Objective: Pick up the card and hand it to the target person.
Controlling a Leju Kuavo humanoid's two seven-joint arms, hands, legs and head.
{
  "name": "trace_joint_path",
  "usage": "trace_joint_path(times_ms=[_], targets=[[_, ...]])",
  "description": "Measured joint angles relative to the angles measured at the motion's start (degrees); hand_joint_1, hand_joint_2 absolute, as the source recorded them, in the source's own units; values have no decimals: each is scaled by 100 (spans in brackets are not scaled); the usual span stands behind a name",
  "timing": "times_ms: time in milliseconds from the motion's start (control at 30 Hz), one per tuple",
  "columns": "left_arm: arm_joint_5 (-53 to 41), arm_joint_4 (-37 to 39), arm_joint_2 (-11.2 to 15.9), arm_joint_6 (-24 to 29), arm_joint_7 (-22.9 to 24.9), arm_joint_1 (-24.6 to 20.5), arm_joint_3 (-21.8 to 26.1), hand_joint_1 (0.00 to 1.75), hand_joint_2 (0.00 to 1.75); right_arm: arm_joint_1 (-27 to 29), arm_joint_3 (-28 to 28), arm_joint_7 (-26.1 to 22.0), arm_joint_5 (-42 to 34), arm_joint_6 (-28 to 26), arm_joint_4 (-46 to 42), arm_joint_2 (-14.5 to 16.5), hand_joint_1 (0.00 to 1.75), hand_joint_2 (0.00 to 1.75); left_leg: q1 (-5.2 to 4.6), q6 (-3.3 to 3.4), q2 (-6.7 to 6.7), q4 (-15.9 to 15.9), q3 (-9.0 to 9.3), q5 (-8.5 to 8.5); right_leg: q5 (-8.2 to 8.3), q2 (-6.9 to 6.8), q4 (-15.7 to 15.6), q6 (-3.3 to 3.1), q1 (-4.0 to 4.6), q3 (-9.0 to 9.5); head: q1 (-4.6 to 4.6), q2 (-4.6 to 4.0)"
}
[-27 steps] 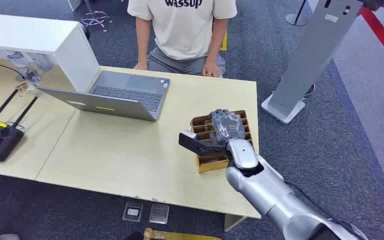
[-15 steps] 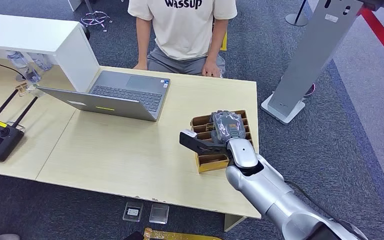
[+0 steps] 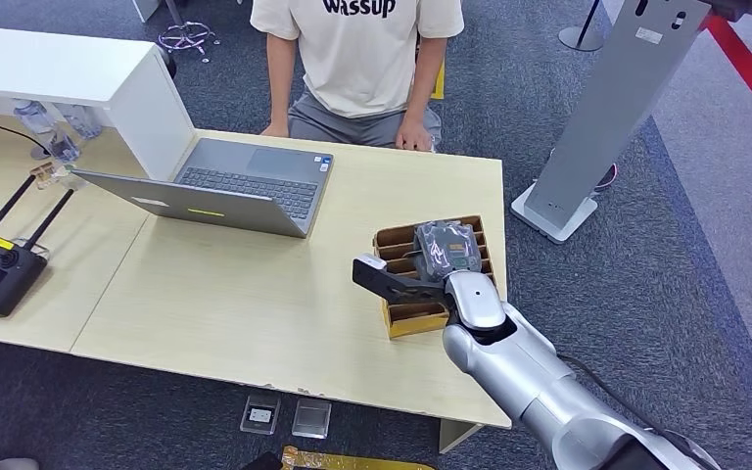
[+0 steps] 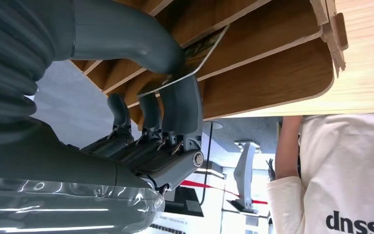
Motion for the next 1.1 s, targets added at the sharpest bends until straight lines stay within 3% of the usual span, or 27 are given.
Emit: trace_joint_path(times_ms=[100, 233, 767, 1100], targets=[[-37, 0, 3, -232, -42, -10, -24, 0, 0, -1, 0, -24, -6, 1, 4, 0, 139, 175, 0, 0, 0, 0, 0, 0, 0, 0, 0, 0, 0, 0, 1, 0], [-46, 0, 21, -499, -161, -16, -37, 0, 175, -6, 0, -45, -11, 1, 7, 0, 141, 175, 0, 0, 0, 0, 0, 0, 0, 0, 0, 0, 0, 0, 1, 0], [5, 0, 89, -375, -171, 6, -37, 0, 175, -13, -25, 32, -125, -101, -112, -30, 141, 175, 0, 0, 0, 1, 0, 1, 0, 0, 0, 0, 0, 0, 5, 0], [19, 0, 139, -251, -177, 43, -21, 0, 175, 0, -427, 418, -3, -286, -1503, -379, 141, 175, 0, 0, 1, 2, 2, 1, 0, 1, 1, 0, 0, 0, -1, 0]])
